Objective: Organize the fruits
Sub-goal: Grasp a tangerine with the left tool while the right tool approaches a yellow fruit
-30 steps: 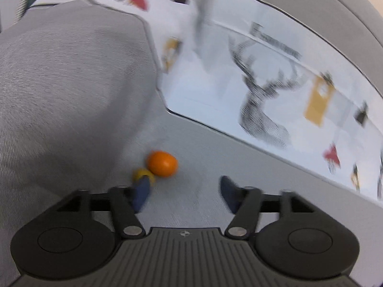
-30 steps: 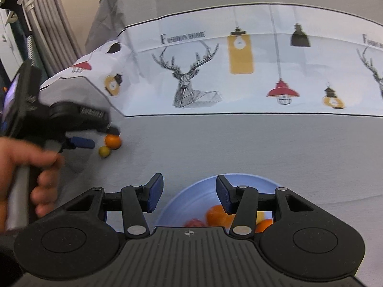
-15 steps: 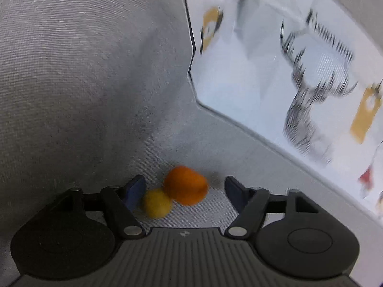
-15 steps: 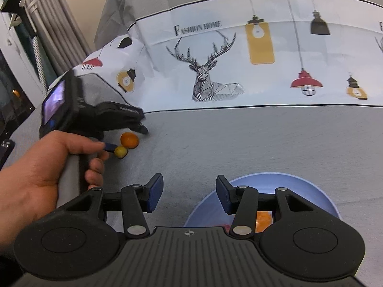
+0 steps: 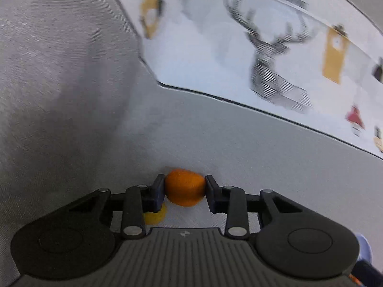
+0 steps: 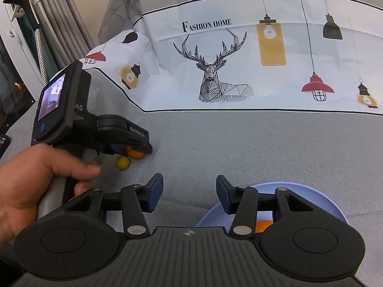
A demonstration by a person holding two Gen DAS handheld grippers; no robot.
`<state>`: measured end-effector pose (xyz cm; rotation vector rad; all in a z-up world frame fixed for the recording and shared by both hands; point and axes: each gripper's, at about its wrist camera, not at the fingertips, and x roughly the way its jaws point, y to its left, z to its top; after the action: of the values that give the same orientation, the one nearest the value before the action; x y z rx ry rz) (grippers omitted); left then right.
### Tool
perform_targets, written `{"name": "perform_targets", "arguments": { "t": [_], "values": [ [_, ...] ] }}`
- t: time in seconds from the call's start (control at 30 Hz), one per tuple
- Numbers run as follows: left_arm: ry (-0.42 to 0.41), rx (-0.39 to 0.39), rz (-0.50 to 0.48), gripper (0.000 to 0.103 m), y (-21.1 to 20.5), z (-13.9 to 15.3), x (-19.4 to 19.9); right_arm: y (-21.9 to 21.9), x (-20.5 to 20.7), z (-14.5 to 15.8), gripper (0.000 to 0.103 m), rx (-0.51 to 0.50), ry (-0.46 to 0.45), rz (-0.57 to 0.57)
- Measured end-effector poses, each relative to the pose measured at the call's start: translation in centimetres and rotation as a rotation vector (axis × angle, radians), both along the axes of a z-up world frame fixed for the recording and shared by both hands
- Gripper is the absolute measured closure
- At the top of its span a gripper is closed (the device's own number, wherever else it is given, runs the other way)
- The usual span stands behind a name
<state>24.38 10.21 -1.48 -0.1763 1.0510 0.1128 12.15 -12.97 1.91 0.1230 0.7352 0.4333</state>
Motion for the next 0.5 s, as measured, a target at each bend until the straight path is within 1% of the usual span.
{"name": "perform_targets", "arguments": {
  "t": [0.13, 0.2, 0.23, 0.3, 0.37, 0.4, 0.47, 0.5],
  "values": [
    [0.046, -0.148, -0.054, 0.064, -0.2, 0.6, -1.4, -0.1, 0.2, -0.1, 0.052, 0.003, 0.002, -0.007],
    [0.078, -0.198, -0.072, 0.054, -0.1, 0.8, -2.1, -0.2, 0.2, -0.1, 0.052, 0.008, 0.005, -0.012],
    [0.077, -0.21, -0.055, 0.045, 0.4, 1.3, -2.6, -0.2, 0.3, -0.1, 0.052, 0.012, 0.007, -0.015],
    [0.023, -0.23, 0.014, 0.043, 1.9, 2.7, -3.8, -0.2, 0.2, -0.2, 0.052, 0.021, 0.013, -0.016],
    [-0.046, -0.269, 0.084, 0.044, 3.9, 4.1, -5.4, -0.1, 0.2, -0.1, 0.052, 0.026, 0.013, -0.009],
    [-0.065, -0.281, 0.113, 0.045, 4.7, 4.5, -6.1, 0.1, 0.3, -0.1, 0.052, 0.026, 0.012, -0.002],
    [-0.072, -0.269, 0.157, 0.063, 5.5, 4.8, -7.1, 0.6, 0.4, -0.1, 0.052, 0.026, 0.018, 0.02],
    [-0.067, -0.247, 0.183, 0.065, 5.7, 4.7, -7.3, 1.1, 0.6, -0.2, 0.052, 0.024, 0.027, 0.038]
  ]
}}
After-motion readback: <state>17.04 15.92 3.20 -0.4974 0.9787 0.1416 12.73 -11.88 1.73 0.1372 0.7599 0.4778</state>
